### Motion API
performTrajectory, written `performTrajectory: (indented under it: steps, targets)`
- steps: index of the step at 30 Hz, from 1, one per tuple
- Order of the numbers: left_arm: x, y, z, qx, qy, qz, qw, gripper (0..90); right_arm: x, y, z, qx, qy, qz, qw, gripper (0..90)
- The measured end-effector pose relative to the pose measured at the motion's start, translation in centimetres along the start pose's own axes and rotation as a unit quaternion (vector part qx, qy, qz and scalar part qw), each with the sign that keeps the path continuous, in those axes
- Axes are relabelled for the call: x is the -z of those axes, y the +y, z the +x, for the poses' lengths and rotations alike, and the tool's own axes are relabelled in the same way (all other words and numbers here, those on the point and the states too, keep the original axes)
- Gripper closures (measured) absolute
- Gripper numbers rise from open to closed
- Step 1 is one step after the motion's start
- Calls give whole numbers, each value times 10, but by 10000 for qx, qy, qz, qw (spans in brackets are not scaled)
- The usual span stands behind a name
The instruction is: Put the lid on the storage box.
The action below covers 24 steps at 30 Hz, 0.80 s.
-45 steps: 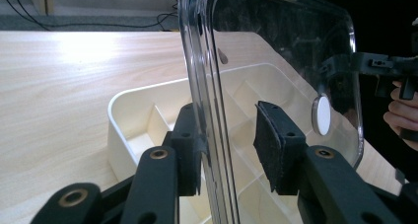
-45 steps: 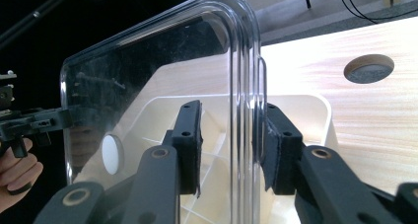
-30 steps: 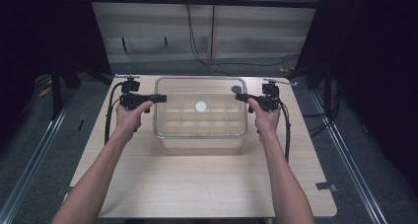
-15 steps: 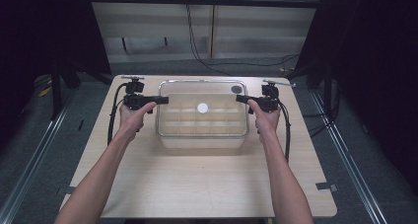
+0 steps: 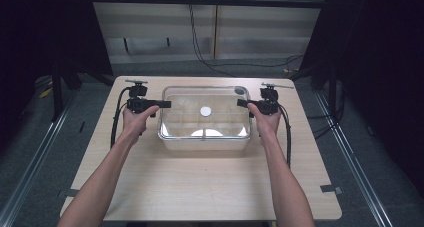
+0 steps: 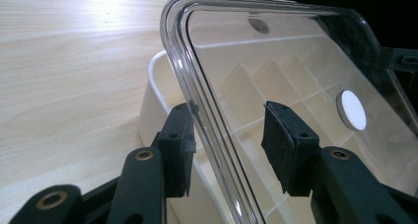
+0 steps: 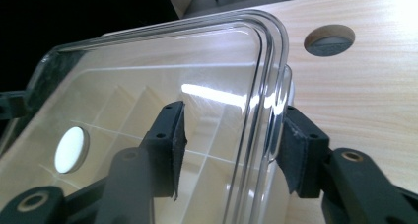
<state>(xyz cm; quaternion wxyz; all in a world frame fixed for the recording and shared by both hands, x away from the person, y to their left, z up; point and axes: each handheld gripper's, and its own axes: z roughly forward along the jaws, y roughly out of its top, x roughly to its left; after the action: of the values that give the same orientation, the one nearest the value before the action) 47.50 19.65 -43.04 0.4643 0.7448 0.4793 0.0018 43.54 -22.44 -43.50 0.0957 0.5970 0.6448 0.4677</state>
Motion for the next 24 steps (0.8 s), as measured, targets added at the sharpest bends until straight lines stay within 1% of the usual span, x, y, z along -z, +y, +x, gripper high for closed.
performTrajectory:
  steps: [1,2,3,8,11,14,17,18,19,20,21,24]
  targets:
    - [-1,0,-1,21,27,-14,10000,551,-1,-1,1,60,-70,24,10000,458]
    - [-1,0,0,-7,39,54,10000,546,-2,-1,3,128,-134,56,9998,448]
    - [-3,-1,1,18,39,64,10000,543,-3,-2,3,163,-179,70,9997,446]
    - [-6,-6,4,-37,121,182,9998,540,-6,-6,0,176,-285,173,9993,440]
    - [-7,-8,5,23,105,181,9998,540,-8,-9,-2,133,-291,210,9993,441]
    - [-7,-9,6,-4,88,246,9997,537,-10,-10,-3,88,-291,229,9993,441]
    - [-8,-10,6,46,68,248,9997,536,-10,-11,-5,61,-249,255,9993,443]
    - [-9,-10,7,2,48,308,9995,532,-11,-11,-6,43,-237,257,9994,446]
    - [-9,-10,7,0,54,301,9995,528,-10,-12,-7,16,-237,246,9994,450]
    - [-9,-11,6,43,47,259,9996,524,-10,-12,-7,18,-230,232,9995,453]
    - [-9,-12,7,1,43,270,9996,524,-10,-12,-7,23,-230,231,9995,454]
    - [-8,-14,8,15,-9,234,9997,522,-9,-12,-7,42,-214,226,9995,457]
